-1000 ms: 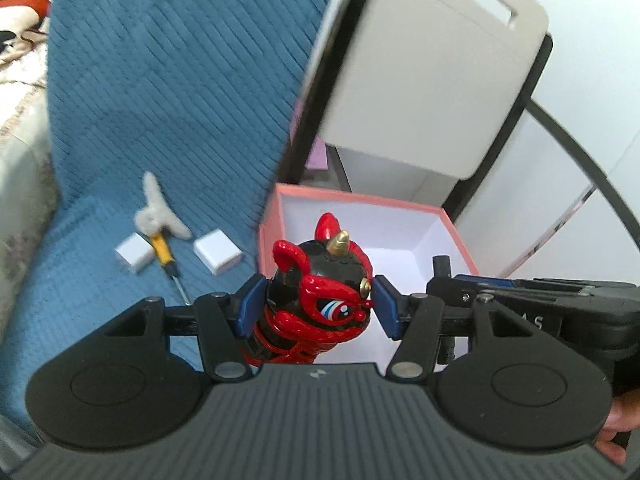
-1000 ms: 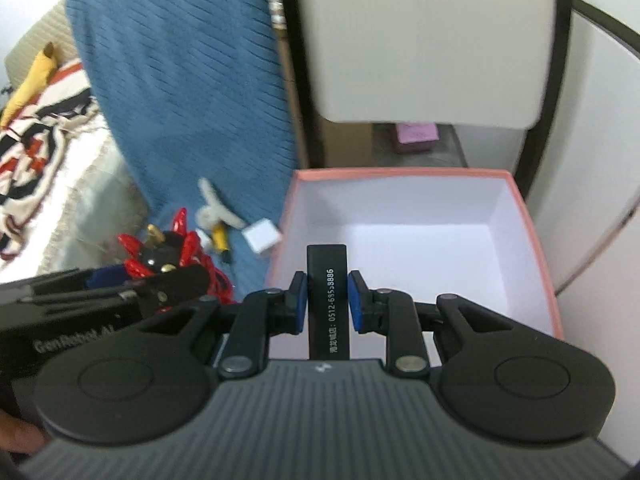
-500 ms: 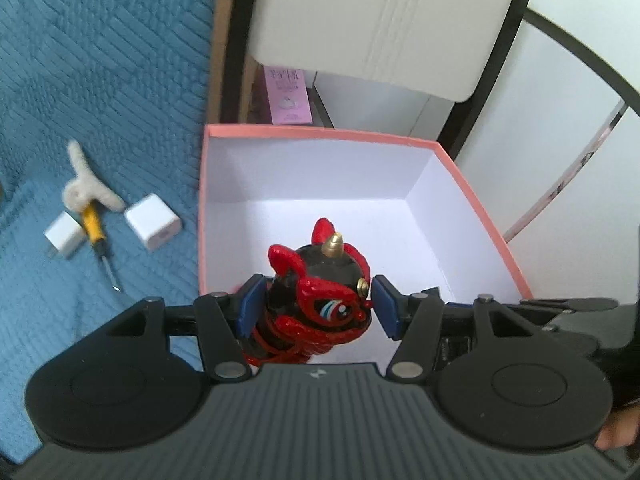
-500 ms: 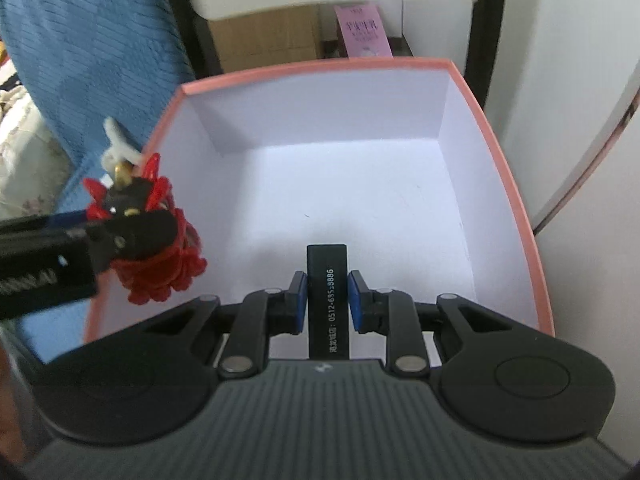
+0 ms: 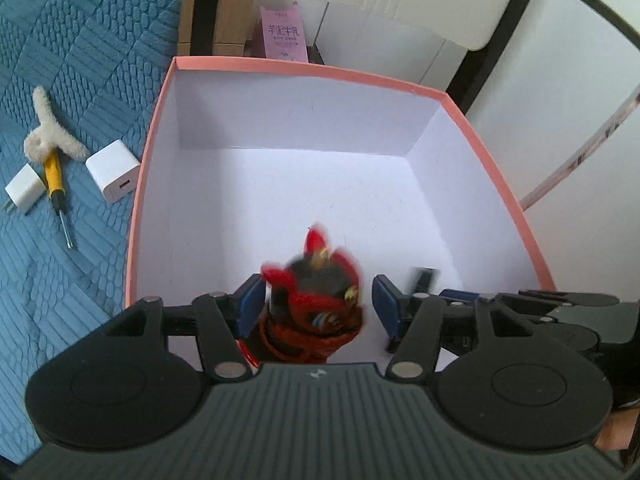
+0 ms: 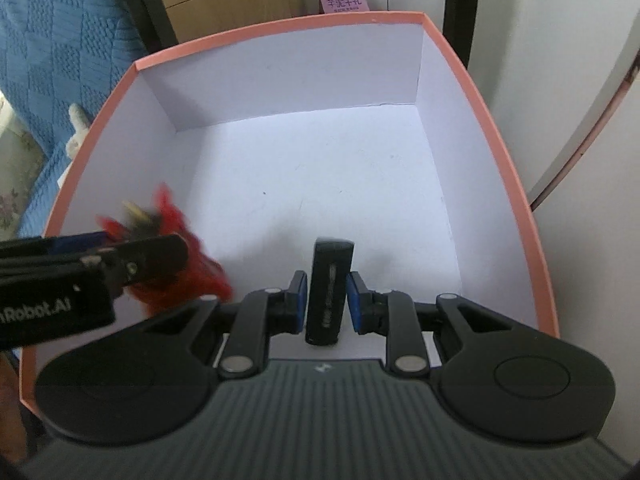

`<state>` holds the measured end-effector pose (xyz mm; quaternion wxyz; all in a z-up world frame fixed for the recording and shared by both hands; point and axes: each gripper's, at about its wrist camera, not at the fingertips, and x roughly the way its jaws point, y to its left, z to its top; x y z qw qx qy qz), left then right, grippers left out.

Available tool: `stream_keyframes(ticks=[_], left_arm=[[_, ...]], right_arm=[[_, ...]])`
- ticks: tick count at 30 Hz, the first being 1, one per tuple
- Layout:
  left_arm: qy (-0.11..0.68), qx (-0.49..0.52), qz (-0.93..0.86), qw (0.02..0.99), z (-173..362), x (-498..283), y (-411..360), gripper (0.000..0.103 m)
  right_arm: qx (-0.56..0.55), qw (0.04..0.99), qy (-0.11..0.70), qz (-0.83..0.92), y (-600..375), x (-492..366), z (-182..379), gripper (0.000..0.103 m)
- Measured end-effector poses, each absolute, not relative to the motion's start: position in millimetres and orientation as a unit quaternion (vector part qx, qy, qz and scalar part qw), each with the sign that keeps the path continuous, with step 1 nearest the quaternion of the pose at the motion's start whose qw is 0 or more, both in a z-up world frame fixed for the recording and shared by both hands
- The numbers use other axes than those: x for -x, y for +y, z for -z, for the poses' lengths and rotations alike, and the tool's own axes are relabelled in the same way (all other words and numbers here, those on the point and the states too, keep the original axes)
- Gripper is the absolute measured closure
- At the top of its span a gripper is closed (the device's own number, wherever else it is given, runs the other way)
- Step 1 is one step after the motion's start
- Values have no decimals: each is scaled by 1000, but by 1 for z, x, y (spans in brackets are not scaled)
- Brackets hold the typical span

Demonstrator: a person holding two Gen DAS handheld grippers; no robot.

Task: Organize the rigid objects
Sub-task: 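Lower the figurine into the box and open the left tool while the right tool releases the USB stick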

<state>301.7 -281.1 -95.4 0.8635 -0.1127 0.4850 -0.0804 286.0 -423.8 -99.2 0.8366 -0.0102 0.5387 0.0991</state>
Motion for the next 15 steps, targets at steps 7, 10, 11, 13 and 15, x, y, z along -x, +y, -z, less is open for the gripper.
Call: stream_keyframes(ticks=[7,10,11,13,15], left_arm=[[466,98,79,876,69,-287,-275,29],[448,93,77,886,50,-274,-267,29],[441,91,76,890,43,-268,-263,29],[429,90,72,896,29,-258,-256,29],[416,88,70,903,13,-246,-245,29]], right_arm=[[-4,850,517,-102,-427,-275,67,76],[-7,861,496,-114,-422,-263,42,76],[-7,866,486,-119,-418,-257,31,76],[-7,873,471,-126,-412,-247,15,76],[-6,880,456,-131,-405,-236,-2,76]])
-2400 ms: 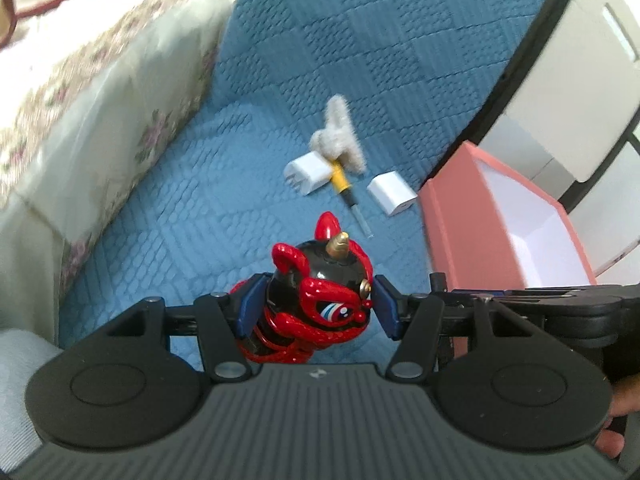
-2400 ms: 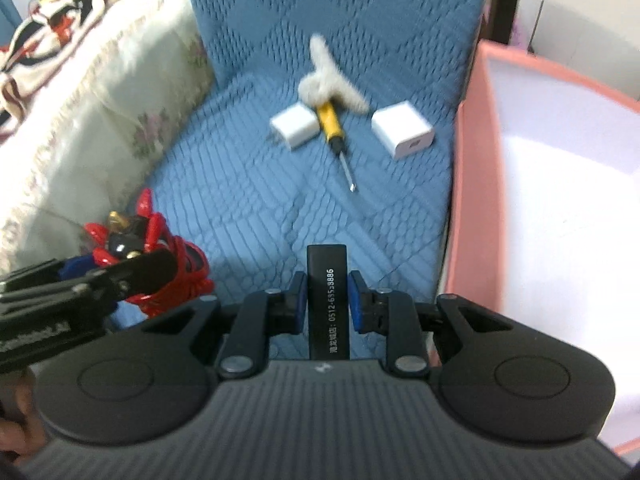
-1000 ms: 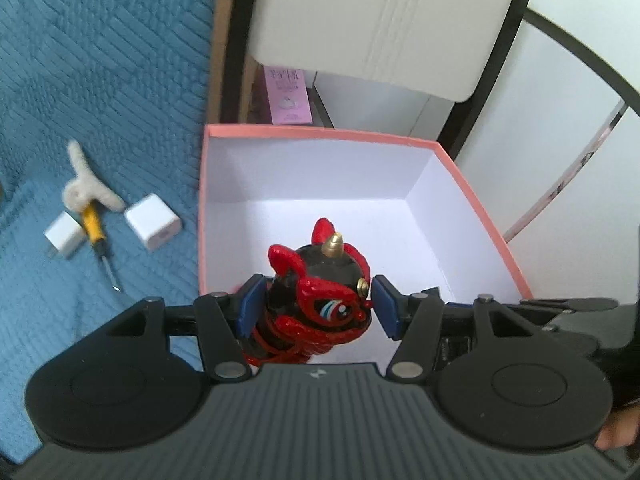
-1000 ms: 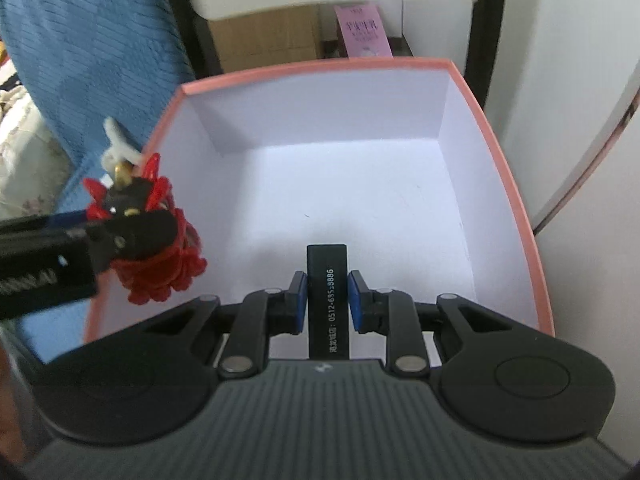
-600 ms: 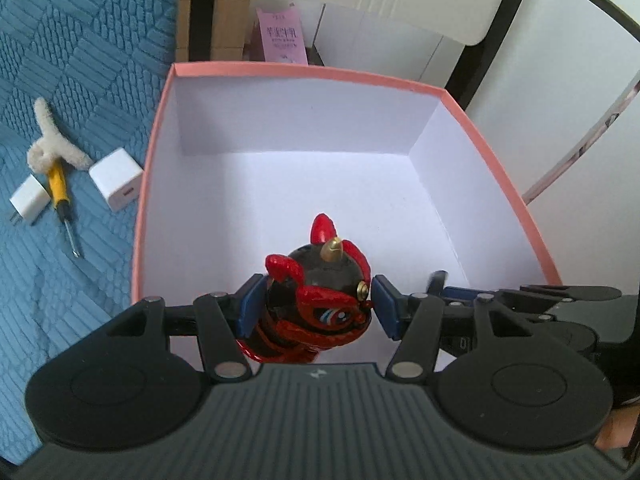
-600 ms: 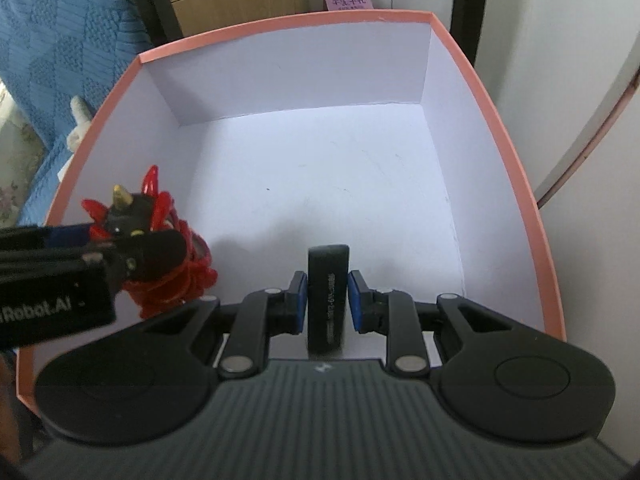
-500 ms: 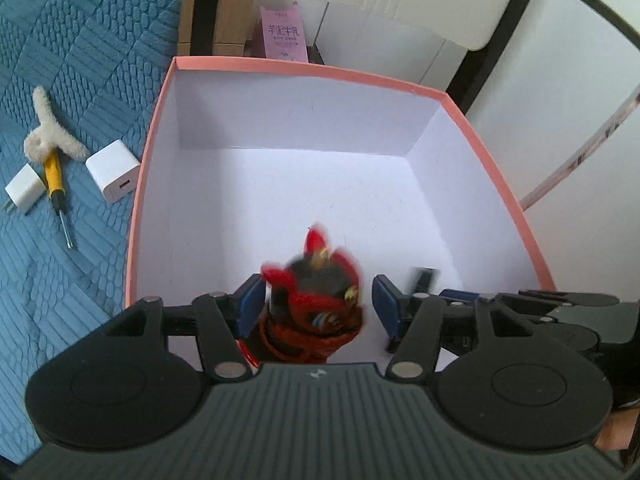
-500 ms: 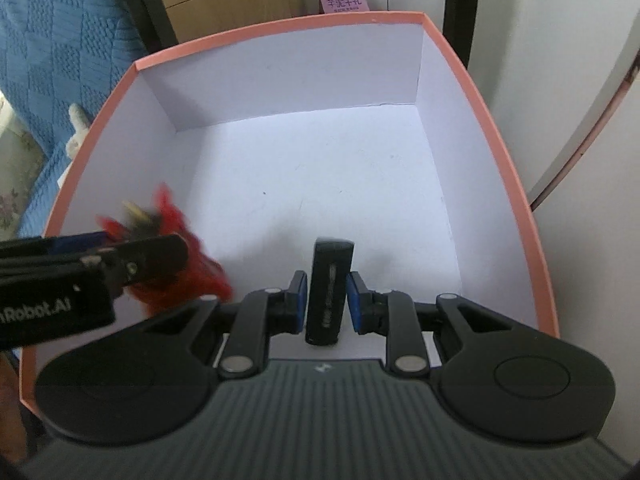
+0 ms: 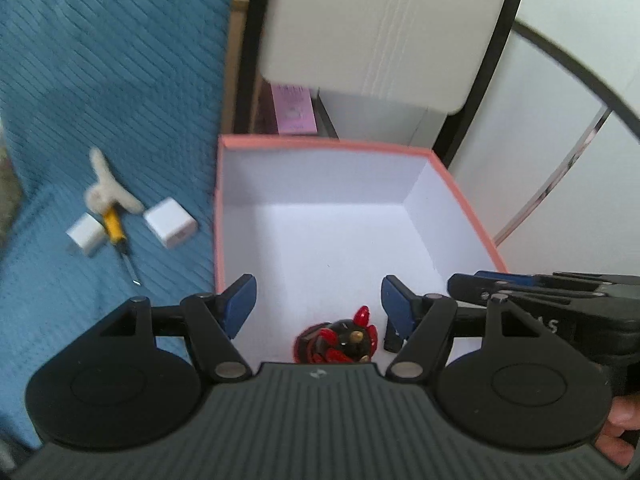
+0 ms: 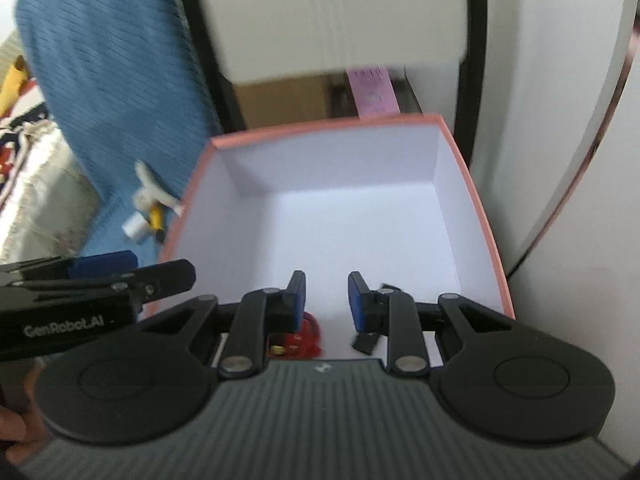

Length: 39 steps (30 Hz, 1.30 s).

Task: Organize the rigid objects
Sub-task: 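Lower the figurine into the box and open the left tool while the right tool releases the USB stick, then move both tools back toward the chargers and screwdriver on the cushion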

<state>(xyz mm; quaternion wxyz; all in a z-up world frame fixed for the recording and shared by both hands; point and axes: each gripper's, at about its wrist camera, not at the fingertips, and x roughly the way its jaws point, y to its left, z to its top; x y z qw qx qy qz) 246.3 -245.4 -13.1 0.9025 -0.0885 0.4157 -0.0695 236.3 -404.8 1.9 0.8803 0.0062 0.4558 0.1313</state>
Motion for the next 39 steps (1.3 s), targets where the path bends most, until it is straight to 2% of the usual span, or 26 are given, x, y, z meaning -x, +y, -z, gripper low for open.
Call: stream_keyframes(ticks=[10,19,39], left_arm=[[364,100,51,925,-46,-182,-190,29],[334,94,38,937,-69,-123,-144,29],[335,101,12,937,-34,-39,-69,29]], right_arm=[[-16,900,403,-166,-371,-181,-65,76],[-6,906,380,-187,-330,-128,-81,76],[15,900,392,-190,-257,-42,-43,76]])
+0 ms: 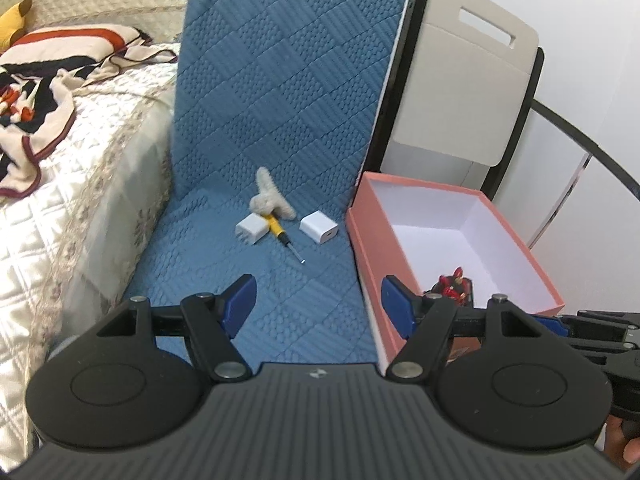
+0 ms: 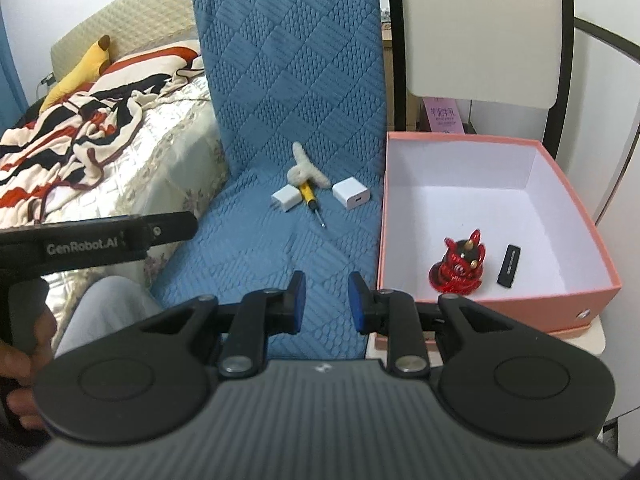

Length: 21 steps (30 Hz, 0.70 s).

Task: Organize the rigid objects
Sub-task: 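Move both tools back toward the chargers and screwdriver on the cushion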

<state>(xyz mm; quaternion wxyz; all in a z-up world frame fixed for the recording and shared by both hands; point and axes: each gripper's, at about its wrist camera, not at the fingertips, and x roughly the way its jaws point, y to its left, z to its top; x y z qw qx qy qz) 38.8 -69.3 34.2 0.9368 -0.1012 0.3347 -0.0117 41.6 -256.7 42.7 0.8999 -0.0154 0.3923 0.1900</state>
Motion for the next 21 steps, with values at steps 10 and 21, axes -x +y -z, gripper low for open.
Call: stream_keyframes(ticks=[10,21], left_arm=[[351,111,9,930,-2,-40,-52,29],[365,118,3,924,32,-85,-30,29]], right_arm=[[5,898,398,-186,-240,-37,-17,76],[1,893,402,-200,-224,-66,19,76]])
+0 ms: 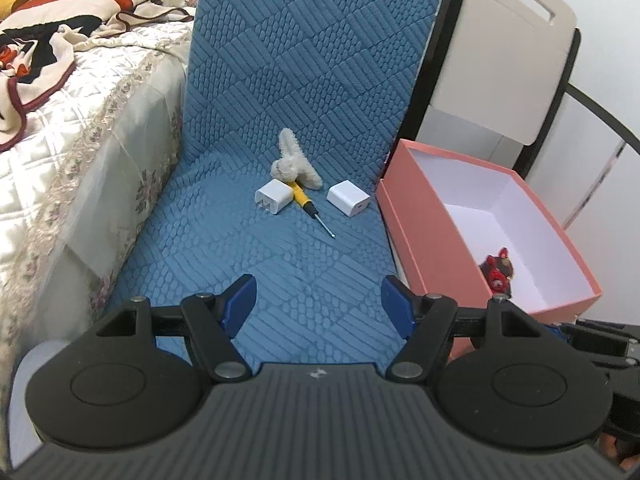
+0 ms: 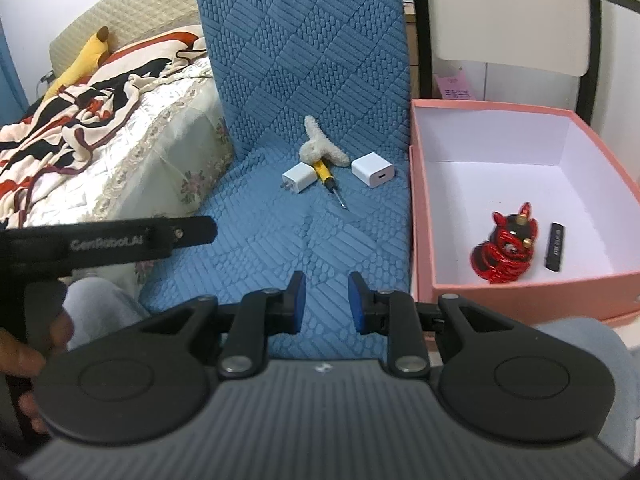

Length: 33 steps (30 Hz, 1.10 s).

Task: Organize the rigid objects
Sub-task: 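Move both tools back toward the chargers and screwdriver on the cushion, then grasp the white charger with the left tool while the right tool grasps the yellow screwdriver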

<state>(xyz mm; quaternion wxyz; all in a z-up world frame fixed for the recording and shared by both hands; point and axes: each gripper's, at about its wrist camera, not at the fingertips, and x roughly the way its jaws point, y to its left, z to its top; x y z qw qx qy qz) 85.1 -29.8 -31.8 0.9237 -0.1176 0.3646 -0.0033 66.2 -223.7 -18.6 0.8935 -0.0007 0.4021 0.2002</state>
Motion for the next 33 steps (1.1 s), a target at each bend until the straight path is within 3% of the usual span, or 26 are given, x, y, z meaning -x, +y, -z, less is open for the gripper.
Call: stream_keyframes(ticks=[22,25,33], left_arm=[[382,110,-4,918,101,-251,26,24],[390,125,-7,912,113,-271,38,24],[415,110,12,903,139,-321,46,24]], right_arm=[[26,886,404,-226,-167,-166,79,76],[23,887,402,-224,-158,-179,83,62],[39,881,415,-224,-131,-220,104,62]])
